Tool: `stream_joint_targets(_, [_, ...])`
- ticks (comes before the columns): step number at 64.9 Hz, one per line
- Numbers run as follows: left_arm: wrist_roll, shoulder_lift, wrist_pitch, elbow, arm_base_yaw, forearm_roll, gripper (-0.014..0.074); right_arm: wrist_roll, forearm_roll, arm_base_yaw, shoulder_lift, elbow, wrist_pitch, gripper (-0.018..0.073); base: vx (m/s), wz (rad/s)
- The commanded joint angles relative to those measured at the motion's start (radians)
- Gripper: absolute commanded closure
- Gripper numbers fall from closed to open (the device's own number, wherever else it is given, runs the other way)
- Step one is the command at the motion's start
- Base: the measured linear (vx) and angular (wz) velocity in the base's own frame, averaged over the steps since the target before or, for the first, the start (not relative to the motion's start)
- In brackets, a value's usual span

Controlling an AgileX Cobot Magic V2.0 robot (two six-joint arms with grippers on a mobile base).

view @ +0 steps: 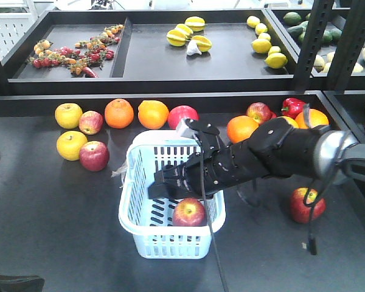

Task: Pick three apples into basket with both arms
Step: 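Carry the apple into the basket and release it, then reach the right gripper to a third red apple and grasp it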

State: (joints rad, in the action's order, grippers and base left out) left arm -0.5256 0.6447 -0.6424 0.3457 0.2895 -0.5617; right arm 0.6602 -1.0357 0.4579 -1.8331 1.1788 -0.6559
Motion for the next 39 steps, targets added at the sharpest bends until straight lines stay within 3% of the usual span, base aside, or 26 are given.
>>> stream_joint_targets(1, [0.007, -0.005, 0.049, 0.024, 0.001, -0.033, 0.0603, -0.068, 0.086, -0.010, 0.101, 0.029, -0.028, 0.0352, 0.00, 0.00])
stream_joint_targets(8, [0.007, -0.005, 0.049, 0.024, 0.001, -0.033, 0.0603, -0.138, 0.227, -0.010, 0.173, 0.029, -0.074, 0.0576, 0.00, 0.00])
stream_joint_targets(20, [0.007, -0.005, 0.049, 0.024, 0.001, -0.033, 0.0603, -0.270, 0.440, -0.010, 0.319, 0.029, -0.162, 0.0568, 0.00, 0.00])
stream_joint_targets(27, [0.007, -0.005, 0.049, 0.024, 0.001, -0.033, 0.0603, -0.392, 0.616, -0.014, 0.414, 0.012, -0.160, 0.0568, 0.00, 0.00])
stream_joint_targets(39, [0.007, -0.005, 0.048, 0.024, 0.001, -0.033, 0.0603, -0.555, 0.820, -0.114, 0.566, -0.132, -0.124, 0.0567, 0.00, 0.00])
